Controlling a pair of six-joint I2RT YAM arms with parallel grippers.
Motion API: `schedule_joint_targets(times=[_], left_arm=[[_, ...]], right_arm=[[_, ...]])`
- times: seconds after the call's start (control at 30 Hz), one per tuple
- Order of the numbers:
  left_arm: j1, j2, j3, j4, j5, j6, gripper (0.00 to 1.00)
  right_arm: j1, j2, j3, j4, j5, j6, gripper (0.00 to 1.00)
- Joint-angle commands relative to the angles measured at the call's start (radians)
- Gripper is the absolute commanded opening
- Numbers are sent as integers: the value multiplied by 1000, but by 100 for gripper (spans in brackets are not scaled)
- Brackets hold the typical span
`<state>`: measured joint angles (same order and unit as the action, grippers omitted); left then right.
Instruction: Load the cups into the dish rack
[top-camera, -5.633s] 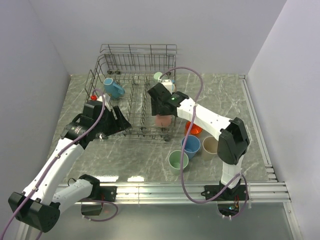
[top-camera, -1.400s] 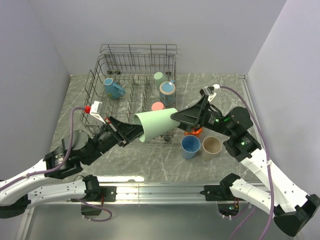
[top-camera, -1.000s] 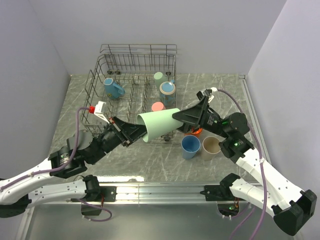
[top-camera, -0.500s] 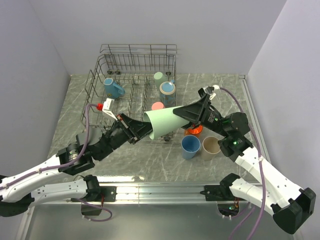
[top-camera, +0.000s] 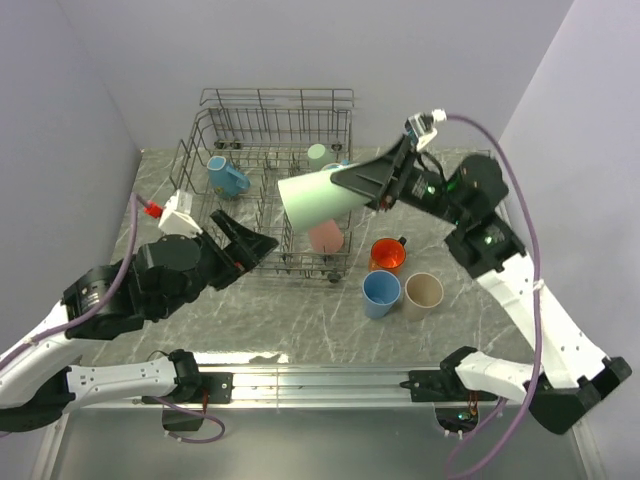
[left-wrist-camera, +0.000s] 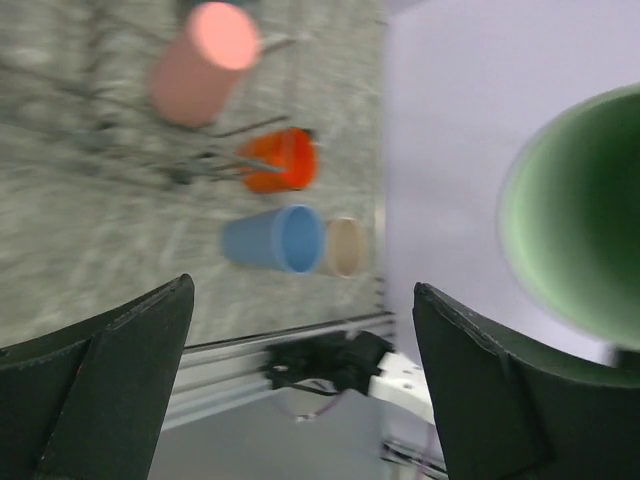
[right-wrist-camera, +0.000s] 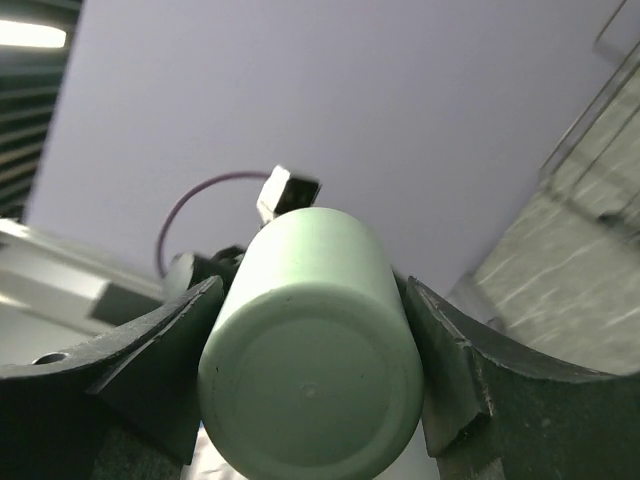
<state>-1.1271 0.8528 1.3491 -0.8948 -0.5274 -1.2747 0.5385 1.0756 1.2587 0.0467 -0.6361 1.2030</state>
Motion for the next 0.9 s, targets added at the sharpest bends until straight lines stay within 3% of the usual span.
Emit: schedule_joint_targets(times=[0.0, 0.07, 0.3, 0.5, 0.63, 0.87], left_arm=[[4, 37, 76, -363, -120, -96, 96], [4, 42, 94, -476, -137, -132, 95], [6, -64, -11, -474, -126, -163, 92], [6, -14, 1, -443, -149, -42, 94], [7, 37, 30, -400, -169, 58, 93], [24, 35, -57, -230, -92, 205, 95]], right_arm=[[-6, 87, 209, -315, 48, -288, 0], [-6, 159, 270, -411, 107, -336, 0], [99, 433, 682, -763, 467, -597, 0], [262, 720, 1006, -994, 741, -697, 0], [314, 831, 1047, -1045, 825, -730, 0], [360, 966, 1055, -1067, 888, -773, 0]])
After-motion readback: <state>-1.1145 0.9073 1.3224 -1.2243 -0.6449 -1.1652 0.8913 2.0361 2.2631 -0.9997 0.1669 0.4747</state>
